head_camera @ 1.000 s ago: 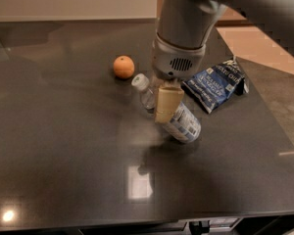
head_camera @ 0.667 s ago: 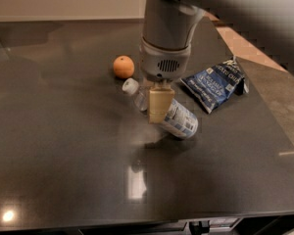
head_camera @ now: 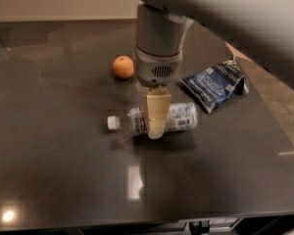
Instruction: Knock blue plastic bottle over
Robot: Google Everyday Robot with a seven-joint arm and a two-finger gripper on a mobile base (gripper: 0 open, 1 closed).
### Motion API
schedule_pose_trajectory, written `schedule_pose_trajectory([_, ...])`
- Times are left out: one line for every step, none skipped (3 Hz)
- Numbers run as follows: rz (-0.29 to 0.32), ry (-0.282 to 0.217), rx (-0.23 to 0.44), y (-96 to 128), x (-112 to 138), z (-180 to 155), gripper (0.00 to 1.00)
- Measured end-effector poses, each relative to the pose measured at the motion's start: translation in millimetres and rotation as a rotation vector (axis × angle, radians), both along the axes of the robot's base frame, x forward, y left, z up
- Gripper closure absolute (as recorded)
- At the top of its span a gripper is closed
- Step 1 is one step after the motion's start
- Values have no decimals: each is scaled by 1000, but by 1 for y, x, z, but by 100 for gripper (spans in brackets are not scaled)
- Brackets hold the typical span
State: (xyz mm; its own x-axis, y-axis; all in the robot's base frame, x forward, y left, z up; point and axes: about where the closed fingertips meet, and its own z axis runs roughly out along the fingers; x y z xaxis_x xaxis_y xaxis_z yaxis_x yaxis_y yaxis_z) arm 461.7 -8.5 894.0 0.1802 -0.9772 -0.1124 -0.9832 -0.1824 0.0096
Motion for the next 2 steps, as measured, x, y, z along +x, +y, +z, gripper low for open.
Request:
schedule_pose_trajectory([-3, 31, 28, -11, -11, -19, 0])
schedule_pose_trajectory([-7, 30, 32, -13, -11, -20, 0])
